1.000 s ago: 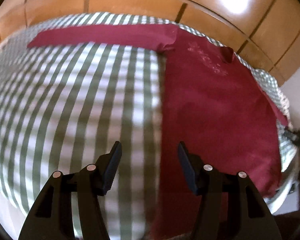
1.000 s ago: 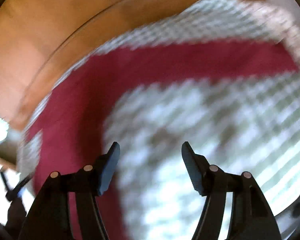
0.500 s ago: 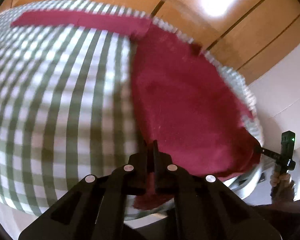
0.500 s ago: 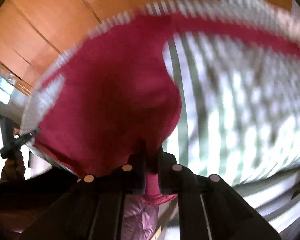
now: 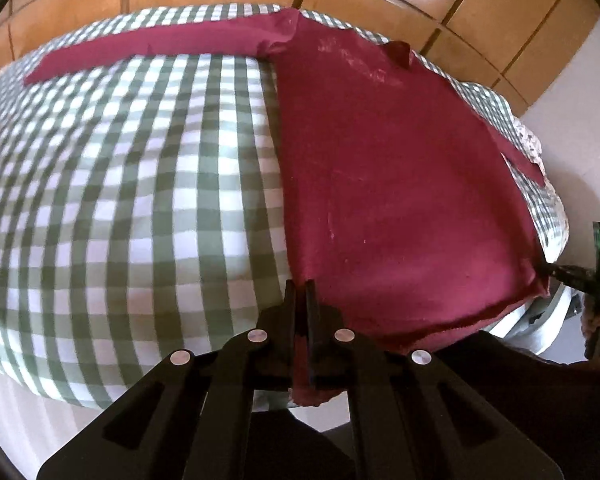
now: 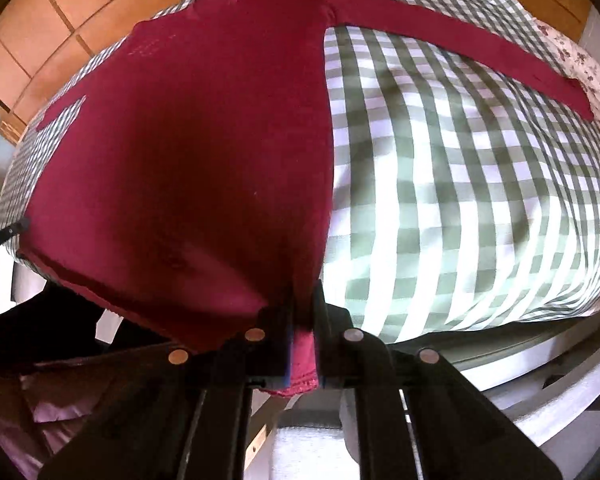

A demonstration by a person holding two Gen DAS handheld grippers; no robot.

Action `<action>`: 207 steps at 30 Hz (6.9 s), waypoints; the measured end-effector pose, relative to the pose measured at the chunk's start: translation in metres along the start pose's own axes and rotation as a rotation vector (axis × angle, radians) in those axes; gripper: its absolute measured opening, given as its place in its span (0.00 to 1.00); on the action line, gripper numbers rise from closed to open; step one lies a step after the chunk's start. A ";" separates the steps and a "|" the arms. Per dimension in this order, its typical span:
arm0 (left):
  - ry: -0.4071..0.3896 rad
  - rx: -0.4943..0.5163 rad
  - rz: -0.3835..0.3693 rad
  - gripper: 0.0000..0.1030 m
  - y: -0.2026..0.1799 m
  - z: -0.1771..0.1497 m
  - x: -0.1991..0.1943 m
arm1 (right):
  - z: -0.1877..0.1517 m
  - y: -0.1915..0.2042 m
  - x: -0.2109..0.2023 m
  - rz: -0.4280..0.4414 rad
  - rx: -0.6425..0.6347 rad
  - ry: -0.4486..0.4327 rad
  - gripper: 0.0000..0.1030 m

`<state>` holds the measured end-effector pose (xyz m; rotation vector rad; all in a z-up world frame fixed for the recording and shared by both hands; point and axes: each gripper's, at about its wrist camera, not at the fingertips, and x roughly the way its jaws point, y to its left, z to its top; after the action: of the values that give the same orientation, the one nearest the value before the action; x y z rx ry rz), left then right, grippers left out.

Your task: Fold small clothes

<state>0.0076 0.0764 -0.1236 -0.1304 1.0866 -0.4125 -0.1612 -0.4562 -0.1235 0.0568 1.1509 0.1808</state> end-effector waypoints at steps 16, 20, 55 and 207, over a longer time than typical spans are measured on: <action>-0.204 -0.134 0.100 0.50 0.009 0.065 -0.027 | 0.101 -0.203 -0.024 0.025 0.804 -0.426 0.43; -0.196 -0.109 0.103 0.50 -0.004 0.078 -0.014 | 0.120 -0.264 -0.007 0.007 1.067 -0.483 0.40; -0.153 -0.042 -0.080 0.62 -0.060 0.147 0.047 | 0.319 0.099 0.053 0.272 0.098 -0.357 0.09; -0.194 -0.186 -0.091 0.39 -0.027 0.102 0.074 | 0.283 0.198 -0.010 0.244 -0.131 -0.542 0.06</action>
<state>0.1196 0.0128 -0.1288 -0.3783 0.9283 -0.3717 0.0704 -0.2494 0.0287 0.1222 0.5869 0.4287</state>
